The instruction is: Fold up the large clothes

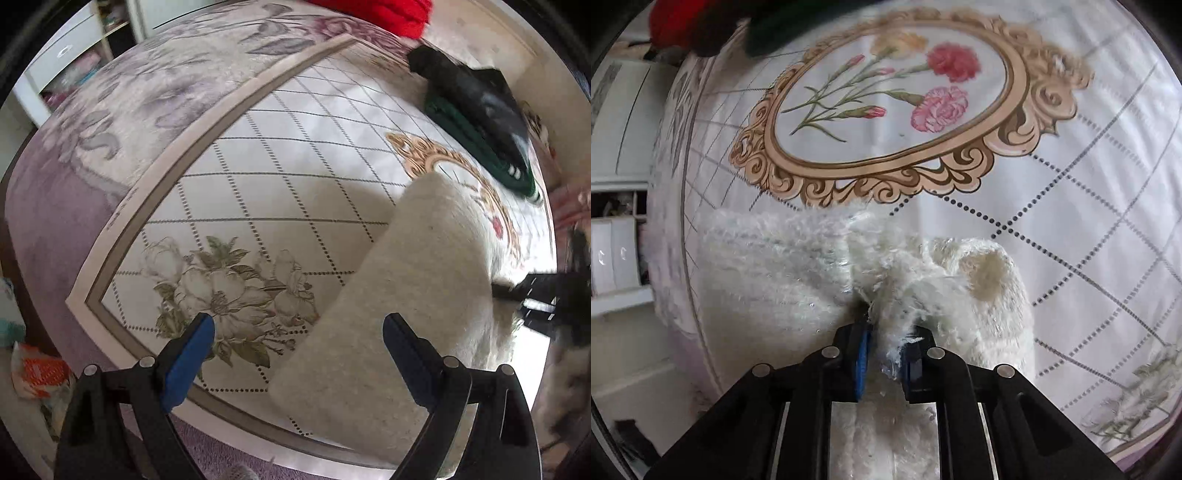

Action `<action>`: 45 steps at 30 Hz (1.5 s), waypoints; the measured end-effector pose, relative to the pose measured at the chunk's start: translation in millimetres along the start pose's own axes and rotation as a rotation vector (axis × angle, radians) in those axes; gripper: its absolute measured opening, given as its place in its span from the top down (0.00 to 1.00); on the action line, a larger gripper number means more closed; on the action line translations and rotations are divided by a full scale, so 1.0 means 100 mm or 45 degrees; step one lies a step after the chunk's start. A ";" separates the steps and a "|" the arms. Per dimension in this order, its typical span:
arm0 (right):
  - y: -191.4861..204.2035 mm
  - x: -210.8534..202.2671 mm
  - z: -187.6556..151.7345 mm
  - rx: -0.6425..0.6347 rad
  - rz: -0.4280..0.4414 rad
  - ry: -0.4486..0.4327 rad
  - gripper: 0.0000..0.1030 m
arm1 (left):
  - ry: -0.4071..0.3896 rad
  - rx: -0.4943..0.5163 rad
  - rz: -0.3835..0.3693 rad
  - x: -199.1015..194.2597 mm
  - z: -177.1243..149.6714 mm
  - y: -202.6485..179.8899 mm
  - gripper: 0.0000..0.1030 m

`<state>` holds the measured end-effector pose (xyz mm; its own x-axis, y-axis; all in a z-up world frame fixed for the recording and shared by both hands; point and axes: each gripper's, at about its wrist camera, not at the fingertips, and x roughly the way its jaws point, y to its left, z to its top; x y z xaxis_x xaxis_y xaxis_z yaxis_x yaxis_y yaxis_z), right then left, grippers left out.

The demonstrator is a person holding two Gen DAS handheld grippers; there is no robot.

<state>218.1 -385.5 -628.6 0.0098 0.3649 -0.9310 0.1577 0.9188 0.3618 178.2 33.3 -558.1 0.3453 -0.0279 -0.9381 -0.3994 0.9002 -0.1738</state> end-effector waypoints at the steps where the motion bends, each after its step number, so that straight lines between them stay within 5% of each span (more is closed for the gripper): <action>1: 0.00 -0.05 0.03 0.001 0.019 0.018 0.81 | 0.004 0.017 0.007 0.02 0.01 -0.03 0.09; 3: 0.02 -0.18 0.04 -0.027 0.060 0.048 0.67 | 0.021 0.036 -0.007 0.06 0.03 -0.08 0.09; 6: -0.07 -0.55 -0.17 -0.069 0.070 -0.013 0.15 | 0.021 0.050 -0.044 0.10 0.13 -0.12 0.09; 9: -0.37 -0.59 -0.44 -0.046 0.107 0.002 0.01 | 0.042 0.062 -0.113 0.19 0.26 -0.15 0.10; 13: -0.61 -0.10 -0.63 0.076 0.250 0.088 0.01 | 0.160 0.117 -0.275 0.50 0.42 -0.31 0.10; 16: -0.74 0.15 -0.66 0.076 0.238 0.074 0.00 | 0.237 0.221 -0.349 0.76 0.49 -0.49 0.09; 20: -0.91 0.30 -0.66 0.133 0.386 0.107 0.00 | 0.334 0.207 -0.502 0.93 0.60 -0.55 0.08; 25: -1.12 0.24 -0.74 0.180 0.374 0.163 0.00 | 0.365 0.268 -0.566 0.92 0.61 -0.61 0.08; 31: -1.20 0.47 -0.83 0.257 0.520 0.168 0.01 | 0.319 0.384 -0.543 0.83 0.50 -0.82 0.07; 32: -1.14 0.47 -0.83 0.246 0.555 0.147 0.05 | 0.302 0.398 -0.537 0.79 0.48 -0.85 0.07; 33: -1.09 0.47 -0.84 0.239 0.574 0.138 0.28 | 0.275 0.424 -0.518 0.74 0.46 -0.88 0.07; 34: -1.05 0.46 -0.86 0.246 0.603 0.131 0.38 | 0.247 0.460 -0.491 0.68 0.43 -0.92 0.07; 37: -0.95 0.39 -0.85 0.255 0.630 0.106 0.48 | 0.205 0.494 -0.454 0.52 0.40 -0.97 0.08; 45: -0.64 0.08 -0.87 0.221 0.591 0.068 0.55 | 0.175 0.488 -0.443 0.21 0.59 -1.02 0.08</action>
<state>122.4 -428.8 -654.9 0.0679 0.7410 -0.6681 0.3109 0.6206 0.7199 276.4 -33.9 -542.0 0.2772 -0.3867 -0.8796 0.0664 0.9209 -0.3840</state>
